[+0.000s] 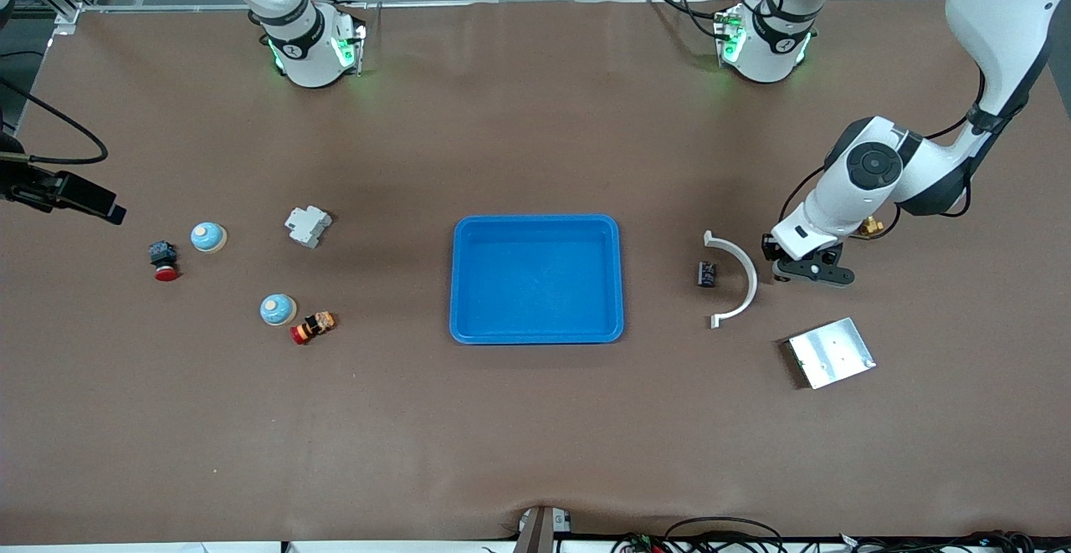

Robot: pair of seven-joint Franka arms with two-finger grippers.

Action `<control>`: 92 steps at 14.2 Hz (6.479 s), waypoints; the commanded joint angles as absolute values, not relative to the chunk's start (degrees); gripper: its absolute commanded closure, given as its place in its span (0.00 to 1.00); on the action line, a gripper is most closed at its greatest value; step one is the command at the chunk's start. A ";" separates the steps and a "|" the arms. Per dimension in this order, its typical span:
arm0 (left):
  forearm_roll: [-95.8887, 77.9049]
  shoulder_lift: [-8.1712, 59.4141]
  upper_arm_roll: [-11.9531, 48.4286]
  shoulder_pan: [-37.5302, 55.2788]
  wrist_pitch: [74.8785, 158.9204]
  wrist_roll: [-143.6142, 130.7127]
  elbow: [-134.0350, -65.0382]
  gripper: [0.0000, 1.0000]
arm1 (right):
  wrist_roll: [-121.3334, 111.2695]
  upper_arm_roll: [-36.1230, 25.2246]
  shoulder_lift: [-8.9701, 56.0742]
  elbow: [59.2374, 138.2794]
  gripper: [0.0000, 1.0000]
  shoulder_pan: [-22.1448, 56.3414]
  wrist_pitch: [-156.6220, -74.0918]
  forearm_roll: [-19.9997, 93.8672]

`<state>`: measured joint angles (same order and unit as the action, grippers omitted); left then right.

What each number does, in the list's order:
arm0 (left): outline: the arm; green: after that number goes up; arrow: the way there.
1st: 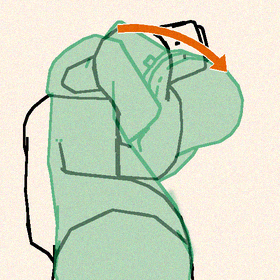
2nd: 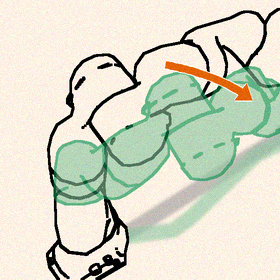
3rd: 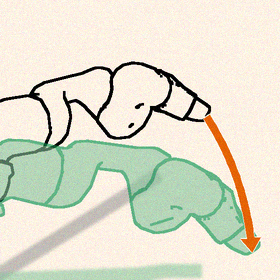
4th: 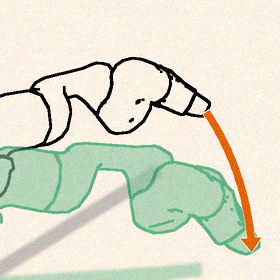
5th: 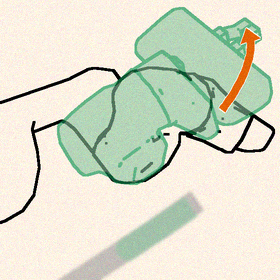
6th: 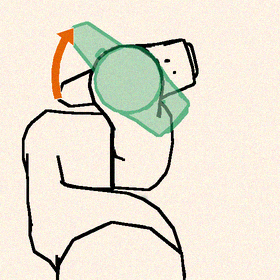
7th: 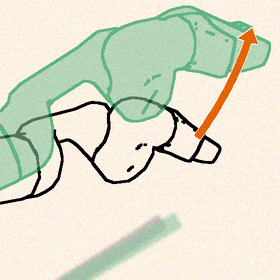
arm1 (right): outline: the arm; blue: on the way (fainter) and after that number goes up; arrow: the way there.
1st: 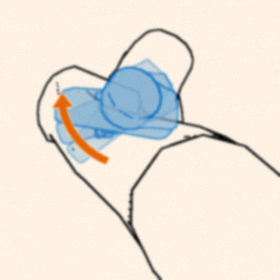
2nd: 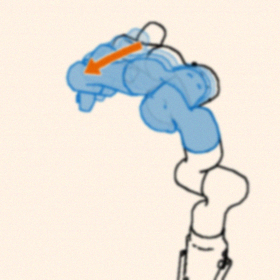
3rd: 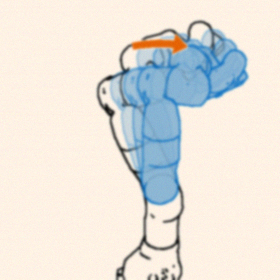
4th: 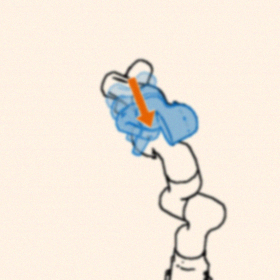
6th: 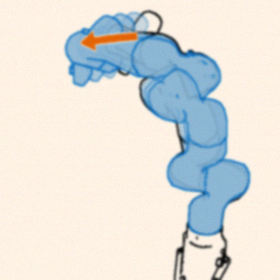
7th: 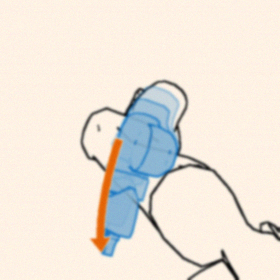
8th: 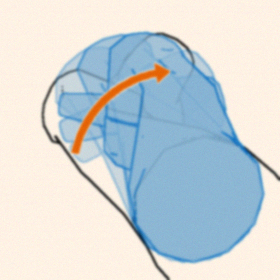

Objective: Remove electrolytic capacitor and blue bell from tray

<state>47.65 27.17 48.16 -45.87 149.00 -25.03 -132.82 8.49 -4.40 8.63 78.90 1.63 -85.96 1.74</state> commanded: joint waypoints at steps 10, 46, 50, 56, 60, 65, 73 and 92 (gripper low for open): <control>56.51 31.64 45.53 -46.67 152.23 -31.46 -132.10 0.01 | 9.14 -4.13 9.23 77.52 0.00 0.97 -85.17 2.64; 30.41 27.51 65.48 -48.86 119.18 -33.84 -106.61 0.00 | 8.88 -4.13 9.23 77.52 0.00 0.79 -85.08 2.72; 30.67 27.51 65.30 -50.80 119.18 -29.81 -105.74 0.00 | 8.88 -4.13 9.23 77.52 0.00 0.79 -84.99 2.72; 30.06 27.42 64.69 -48.96 114.37 -26.30 -100.57 0.00 | 8.70 -4.04 9.23 77.52 0.00 0.09 -84.90 2.81; 25.76 26.02 57.06 -40.19 106.80 -23.82 -93.18 0.00 | 8.70 -4.04 9.23 77.43 0.00 0.18 -84.81 2.81; 12.79 17.69 33.73 -22.55 103.18 -12.95 -89.82 0.00 | 8.70 -4.04 9.14 77.52 0.00 0.00 -84.55 2.81; 3.79 10.82 14.96 -6.08 103.10 -7.21 -89.74 0.00 | 8.70 -3.96 9.14 77.52 0.00 0.26 -84.46 2.81; 1.49 8.35 9.31 3.96 102.48 -8.00 -88.77 0.00 | 8.61 -3.96 9.14 77.43 0.00 0.09 -84.64 2.81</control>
